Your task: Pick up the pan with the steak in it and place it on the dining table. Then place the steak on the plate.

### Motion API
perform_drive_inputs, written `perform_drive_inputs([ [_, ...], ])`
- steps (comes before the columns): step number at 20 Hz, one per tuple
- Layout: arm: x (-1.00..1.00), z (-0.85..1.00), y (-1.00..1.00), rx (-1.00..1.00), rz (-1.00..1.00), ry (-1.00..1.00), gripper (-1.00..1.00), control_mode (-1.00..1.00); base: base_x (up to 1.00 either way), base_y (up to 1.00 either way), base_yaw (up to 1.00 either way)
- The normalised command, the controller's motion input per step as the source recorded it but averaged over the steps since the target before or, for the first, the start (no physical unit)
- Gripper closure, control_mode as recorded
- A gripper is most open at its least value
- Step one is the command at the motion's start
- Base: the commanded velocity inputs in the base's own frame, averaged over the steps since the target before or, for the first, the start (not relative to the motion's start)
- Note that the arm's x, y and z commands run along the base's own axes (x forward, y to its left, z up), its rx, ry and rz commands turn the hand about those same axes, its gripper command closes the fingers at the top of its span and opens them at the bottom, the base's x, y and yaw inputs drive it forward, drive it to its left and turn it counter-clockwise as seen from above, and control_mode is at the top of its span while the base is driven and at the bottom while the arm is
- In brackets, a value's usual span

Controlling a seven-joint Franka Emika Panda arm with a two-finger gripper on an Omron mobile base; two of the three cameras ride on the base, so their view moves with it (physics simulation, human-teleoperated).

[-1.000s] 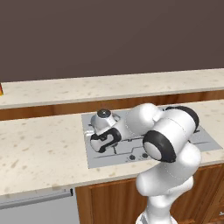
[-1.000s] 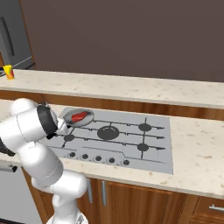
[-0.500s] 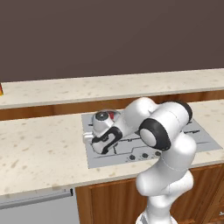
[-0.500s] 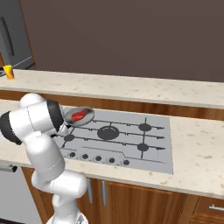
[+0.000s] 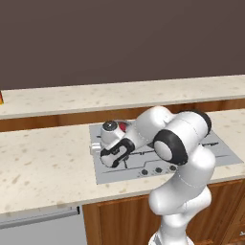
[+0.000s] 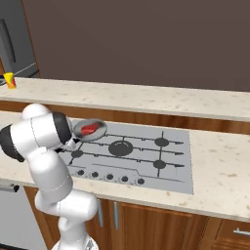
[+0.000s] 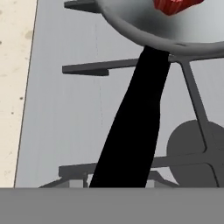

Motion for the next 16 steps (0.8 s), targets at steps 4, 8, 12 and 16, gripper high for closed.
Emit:
perform_drive_inputs([
  [4,0.01,0.52,-0.06,0.0,-0.09,0.0,1.0,-1.0,0.0,0.0,0.0],
  [8,-0.21,0.63,-0.41,0.0,-0.1,0.0,1.0,-1.0,0.0,0.0,0.0],
  [12,-0.41,0.71,-0.6,0.0,-0.1,0.05,1.0,-1.0,0.0,0.0,0.0],
  [16,-0.57,0.71,-0.63,0.01,-0.11,0.03,1.0,-1.0,0.0,0.0,0.0],
])
